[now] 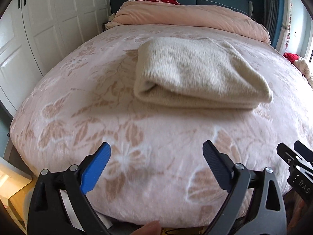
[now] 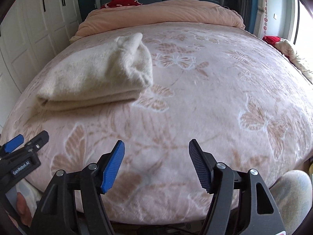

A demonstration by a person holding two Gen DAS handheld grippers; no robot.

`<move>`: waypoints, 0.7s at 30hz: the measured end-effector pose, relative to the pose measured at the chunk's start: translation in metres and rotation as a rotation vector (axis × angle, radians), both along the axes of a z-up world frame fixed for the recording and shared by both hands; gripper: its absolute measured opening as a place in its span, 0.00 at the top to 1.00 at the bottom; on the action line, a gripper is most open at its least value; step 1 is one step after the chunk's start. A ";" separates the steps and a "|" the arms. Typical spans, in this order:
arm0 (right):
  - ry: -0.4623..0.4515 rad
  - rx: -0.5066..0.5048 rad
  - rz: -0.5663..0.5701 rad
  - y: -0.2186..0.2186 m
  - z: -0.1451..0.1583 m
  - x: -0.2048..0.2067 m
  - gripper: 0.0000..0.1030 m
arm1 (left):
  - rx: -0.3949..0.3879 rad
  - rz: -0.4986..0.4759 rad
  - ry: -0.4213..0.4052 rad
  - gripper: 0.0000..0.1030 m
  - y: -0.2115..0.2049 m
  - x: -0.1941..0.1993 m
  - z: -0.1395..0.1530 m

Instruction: Fold small clothes

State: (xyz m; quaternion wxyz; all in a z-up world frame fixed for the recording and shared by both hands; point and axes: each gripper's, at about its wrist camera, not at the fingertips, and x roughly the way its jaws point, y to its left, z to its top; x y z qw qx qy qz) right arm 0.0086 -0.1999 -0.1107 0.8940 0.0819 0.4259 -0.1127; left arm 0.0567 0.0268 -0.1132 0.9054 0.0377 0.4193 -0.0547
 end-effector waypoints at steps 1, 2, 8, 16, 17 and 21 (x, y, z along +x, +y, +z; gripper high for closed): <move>-0.003 -0.008 0.003 0.003 -0.001 -0.002 0.36 | 0.009 0.002 -0.001 0.10 0.000 -0.003 -0.003; -0.013 -0.019 0.008 0.008 -0.002 -0.007 0.36 | 0.015 0.005 -0.002 0.10 -0.001 -0.006 -0.004; -0.028 -0.053 0.029 0.017 -0.005 -0.012 0.33 | -0.005 0.031 -0.015 0.10 0.003 -0.007 -0.005; -0.012 -0.025 0.013 0.014 -0.009 -0.014 0.32 | 0.019 -0.007 -0.055 0.10 -0.011 -0.018 -0.002; -0.008 -0.022 0.011 0.013 -0.010 -0.014 0.32 | 0.026 -0.007 -0.062 0.10 -0.012 -0.020 -0.002; 0.005 -0.011 0.000 0.012 -0.012 -0.014 0.32 | 0.019 -0.004 -0.068 0.09 -0.012 -0.021 -0.002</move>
